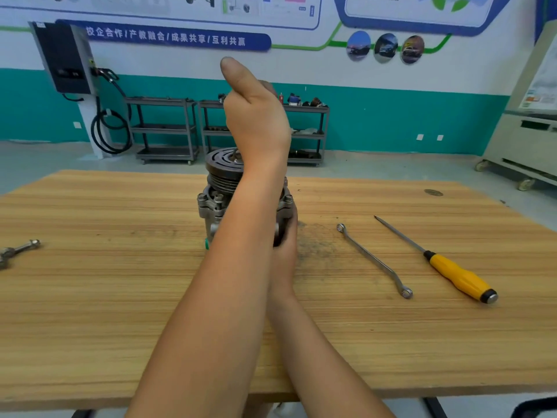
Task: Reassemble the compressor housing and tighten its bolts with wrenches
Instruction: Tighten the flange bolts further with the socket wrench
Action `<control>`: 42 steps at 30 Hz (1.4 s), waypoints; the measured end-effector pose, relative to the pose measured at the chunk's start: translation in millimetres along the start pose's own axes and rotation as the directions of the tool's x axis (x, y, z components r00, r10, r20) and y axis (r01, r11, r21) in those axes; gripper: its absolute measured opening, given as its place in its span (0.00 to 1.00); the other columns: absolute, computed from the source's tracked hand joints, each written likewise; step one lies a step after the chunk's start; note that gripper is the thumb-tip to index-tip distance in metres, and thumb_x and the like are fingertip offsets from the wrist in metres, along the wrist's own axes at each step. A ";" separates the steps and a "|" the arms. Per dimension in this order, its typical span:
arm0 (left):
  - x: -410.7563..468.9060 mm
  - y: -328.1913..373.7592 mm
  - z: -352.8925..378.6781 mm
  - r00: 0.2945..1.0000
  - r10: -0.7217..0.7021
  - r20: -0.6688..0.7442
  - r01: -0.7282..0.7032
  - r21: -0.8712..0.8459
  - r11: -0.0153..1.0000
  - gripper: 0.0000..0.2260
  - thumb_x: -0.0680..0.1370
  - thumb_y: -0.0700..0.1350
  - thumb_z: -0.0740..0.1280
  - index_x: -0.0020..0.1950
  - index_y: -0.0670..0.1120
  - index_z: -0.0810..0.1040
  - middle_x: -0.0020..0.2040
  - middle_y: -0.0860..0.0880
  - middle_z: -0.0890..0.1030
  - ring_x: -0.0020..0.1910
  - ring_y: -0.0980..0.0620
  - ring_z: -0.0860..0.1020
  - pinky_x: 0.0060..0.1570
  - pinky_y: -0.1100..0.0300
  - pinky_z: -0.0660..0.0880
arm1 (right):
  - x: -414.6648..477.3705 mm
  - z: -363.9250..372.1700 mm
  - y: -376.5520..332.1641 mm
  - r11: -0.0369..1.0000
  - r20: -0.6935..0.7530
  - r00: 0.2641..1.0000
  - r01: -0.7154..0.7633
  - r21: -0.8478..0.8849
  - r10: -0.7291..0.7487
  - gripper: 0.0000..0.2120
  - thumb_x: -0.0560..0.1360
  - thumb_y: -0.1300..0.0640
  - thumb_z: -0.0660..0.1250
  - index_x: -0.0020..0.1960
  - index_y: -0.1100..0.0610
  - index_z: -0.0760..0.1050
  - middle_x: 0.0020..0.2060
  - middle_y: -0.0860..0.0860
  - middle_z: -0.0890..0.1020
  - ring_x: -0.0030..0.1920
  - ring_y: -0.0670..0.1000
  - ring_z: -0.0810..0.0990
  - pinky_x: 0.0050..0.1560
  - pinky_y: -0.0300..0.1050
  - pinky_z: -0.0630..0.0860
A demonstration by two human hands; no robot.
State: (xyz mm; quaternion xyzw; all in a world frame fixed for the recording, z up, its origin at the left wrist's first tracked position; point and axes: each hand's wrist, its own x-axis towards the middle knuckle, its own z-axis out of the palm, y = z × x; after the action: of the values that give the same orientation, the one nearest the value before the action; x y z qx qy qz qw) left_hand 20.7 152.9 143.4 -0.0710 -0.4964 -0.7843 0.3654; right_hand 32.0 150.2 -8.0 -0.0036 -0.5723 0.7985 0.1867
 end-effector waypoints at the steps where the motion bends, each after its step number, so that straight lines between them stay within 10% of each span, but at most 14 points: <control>1: 2.4 0.5 -0.1 0.999 -0.039 0.025 0.039 -0.008 0.999 0.24 0.83 0.52 0.43 0.28 0.47 0.60 0.25 0.49 0.60 0.24 0.52 0.56 0.28 0.56 0.52 | 0.1 0.2 0.6 1.000 0.003 1.000 -0.009 0.001 0.009 0.33 0.72 0.62 0.69 0.72 0.45 0.61 0.66 0.50 0.72 0.67 0.52 0.70 0.67 0.54 0.68; 14: 19.9 -5.4 -7.2 0.834 -0.265 0.483 0.252 0.095 0.963 0.25 0.82 0.58 0.41 0.32 0.46 0.62 0.20 0.55 0.59 0.19 0.57 0.54 0.22 0.67 0.51 | -2.2 -1.3 -5.9 0.994 0.055 0.996 -0.065 -0.092 0.071 0.48 0.56 0.43 0.70 0.74 0.41 0.57 0.70 0.45 0.66 0.69 0.49 0.65 0.69 0.54 0.65; 22: 63.2 47.7 -34.7 0.921 -0.179 0.345 0.346 -0.517 0.783 0.25 0.82 0.57 0.44 0.34 0.45 0.68 0.21 0.54 0.62 0.19 0.57 0.57 0.18 0.65 0.55 | 1.5 -10.6 -4.8 0.989 0.137 0.989 -0.045 -0.141 0.064 0.44 0.61 0.46 0.72 0.74 0.42 0.57 0.67 0.42 0.69 0.65 0.44 0.68 0.55 0.33 0.69; 26: 66.6 58.6 -76.7 0.934 -0.009 0.357 0.123 -0.300 0.946 0.25 0.82 0.55 0.41 0.31 0.47 0.65 0.22 0.55 0.59 0.21 0.56 0.54 0.21 0.65 0.55 | 5.1 -14.0 -2.6 0.991 0.132 0.990 -0.032 -0.131 0.049 0.38 0.69 0.52 0.74 0.74 0.44 0.59 0.66 0.43 0.71 0.62 0.44 0.71 0.55 0.34 0.70; 42: 63.0 32.2 -78.2 0.931 -0.234 0.279 0.300 -0.222 0.928 0.26 0.81 0.60 0.42 0.32 0.46 0.64 0.21 0.54 0.58 0.19 0.56 0.54 0.19 0.67 0.53 | 10.3 -17.5 4.7 0.986 0.123 0.992 0.000 -0.164 0.021 0.37 0.69 0.52 0.72 0.73 0.43 0.59 0.62 0.39 0.72 0.53 0.31 0.69 0.45 0.27 0.67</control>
State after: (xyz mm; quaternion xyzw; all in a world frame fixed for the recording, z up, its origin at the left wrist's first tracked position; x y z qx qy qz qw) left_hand 15.5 48.5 157.8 -0.1471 -0.4354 -0.8703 0.1769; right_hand 24.8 168.0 -16.2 0.0278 -0.6466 0.7484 0.1455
